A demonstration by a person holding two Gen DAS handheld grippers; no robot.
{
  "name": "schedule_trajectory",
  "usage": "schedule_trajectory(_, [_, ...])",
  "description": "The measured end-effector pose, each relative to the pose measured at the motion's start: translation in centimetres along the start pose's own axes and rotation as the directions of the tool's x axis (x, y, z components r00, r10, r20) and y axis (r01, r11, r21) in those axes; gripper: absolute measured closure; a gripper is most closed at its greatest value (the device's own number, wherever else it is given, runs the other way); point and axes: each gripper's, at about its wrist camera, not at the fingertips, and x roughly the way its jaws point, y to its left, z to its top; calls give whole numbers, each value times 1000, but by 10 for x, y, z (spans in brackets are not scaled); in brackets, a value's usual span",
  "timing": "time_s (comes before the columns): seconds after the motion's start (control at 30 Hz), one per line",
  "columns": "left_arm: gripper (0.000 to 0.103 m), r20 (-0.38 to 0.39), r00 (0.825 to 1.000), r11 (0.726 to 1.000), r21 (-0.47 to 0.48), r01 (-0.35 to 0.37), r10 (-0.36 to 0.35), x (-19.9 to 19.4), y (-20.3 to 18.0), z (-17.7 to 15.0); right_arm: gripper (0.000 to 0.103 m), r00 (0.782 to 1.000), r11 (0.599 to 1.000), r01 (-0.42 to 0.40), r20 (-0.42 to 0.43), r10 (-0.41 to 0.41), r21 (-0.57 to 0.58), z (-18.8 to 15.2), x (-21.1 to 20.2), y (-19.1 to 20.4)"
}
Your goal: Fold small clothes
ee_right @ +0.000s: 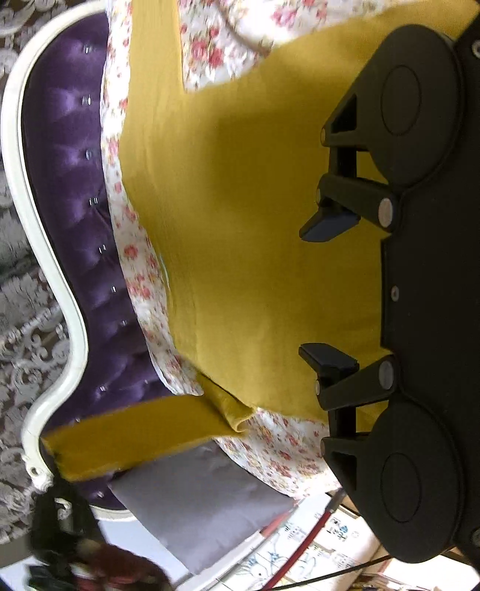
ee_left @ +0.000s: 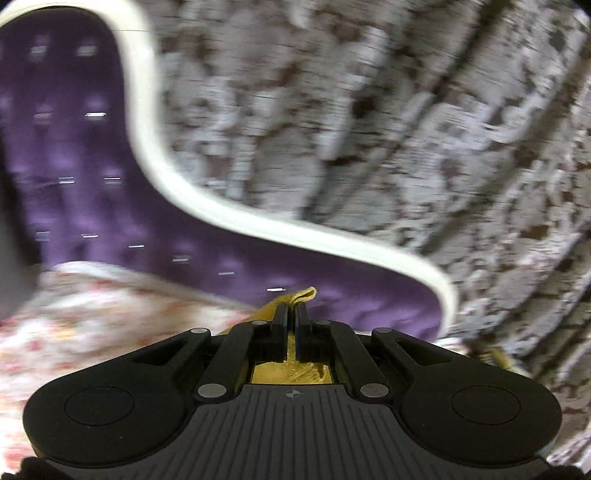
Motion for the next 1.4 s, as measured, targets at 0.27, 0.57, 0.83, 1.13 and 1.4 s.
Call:
schedule_trajectory(0.27, [99, -46, 986, 984, 64, 166, -163, 72, -86, -17, 38, 999, 998, 38, 23, -39, 51, 0, -12, -26])
schedule_trajectory(0.57, [87, -38, 999, 993, 113, -25, 29, 70, -46, -61, 37, 996, 997, 69, 46, -70, 19, 21, -10, -44])
schedule_trajectory(0.83, [87, -209, 920, 943, 102, -318, 332, 111, 62, -164, 37, 990, 990, 117, 87, -110, -79, 74, 41, -49])
schedule_trajectory(1.13, [88, -118, 931, 937, -9, -349, 345, 79, 113, -202, 51, 990, 989, 138, 19, -138, -45, 117, 114, -82])
schedule_trajectory(1.4, [88, -55, 930, 932, 29, -362, 363, 77, 111, -217, 91, 985, 982, 172, -17, -173, -77, 128, 140, -85])
